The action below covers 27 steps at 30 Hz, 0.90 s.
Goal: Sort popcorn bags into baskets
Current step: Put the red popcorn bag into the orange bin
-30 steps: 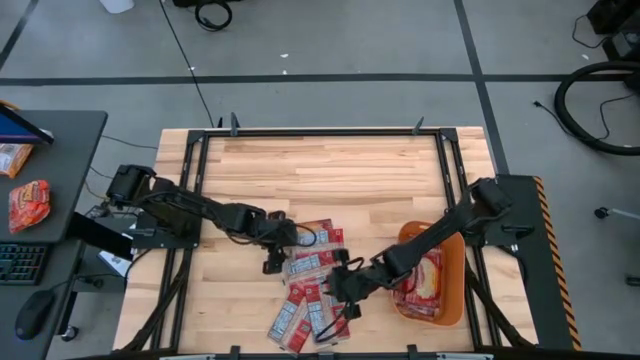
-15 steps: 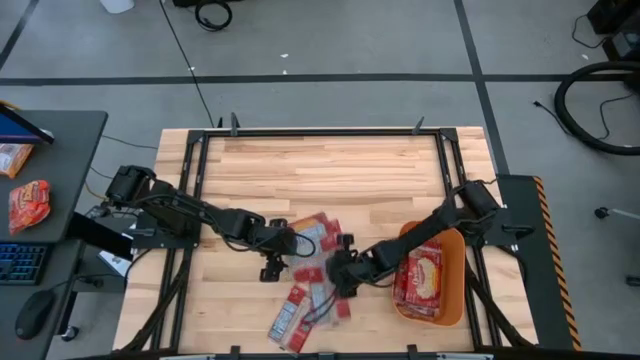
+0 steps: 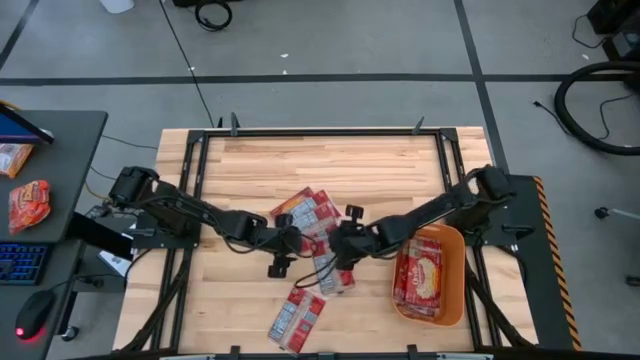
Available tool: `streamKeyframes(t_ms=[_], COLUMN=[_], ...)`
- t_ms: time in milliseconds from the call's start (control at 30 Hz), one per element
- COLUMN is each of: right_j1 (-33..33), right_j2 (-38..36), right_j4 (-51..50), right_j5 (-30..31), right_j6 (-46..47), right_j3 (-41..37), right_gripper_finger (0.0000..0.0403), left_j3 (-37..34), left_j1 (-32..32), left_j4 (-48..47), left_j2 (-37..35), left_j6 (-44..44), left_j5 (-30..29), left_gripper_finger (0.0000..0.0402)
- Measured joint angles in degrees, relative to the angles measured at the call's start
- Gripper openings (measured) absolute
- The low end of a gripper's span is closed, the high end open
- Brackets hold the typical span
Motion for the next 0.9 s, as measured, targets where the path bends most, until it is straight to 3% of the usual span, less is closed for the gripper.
streamKeyframes(t_ms=[333,467,667,900], right_j1=[2.29,2.89,2.84,2.79], right_j2=[-0.34,1.24,1.57,4.1], right_j4=[-2.71,-7.81,-13.21,-6.65], right_j5=[-16.17,-14.81,-11.58,-11.51], right_j6=[23.18,27.45,31.49,25.6], right_j3=[-1.09,-1.18,-1.21,-2.64], right_gripper_finger=[0.0118,0.0118,0.0118,0.0118], left_j3=[0.0,-0.02,-0.02,0.0], left_j1=[-4.22,-4.7,-4.6,-4.41], left_j4=[12.61,13.77,16.91,19.24], left_j2=[8.74,10.74,12.85,14.41], left_j6=[19.7,27.97,30.55,30.55], left_j5=[-12.91,-14.0,-15.85,-16.4], left_gripper_finger=[0.0247,0.0247,0.0247,0.0247])
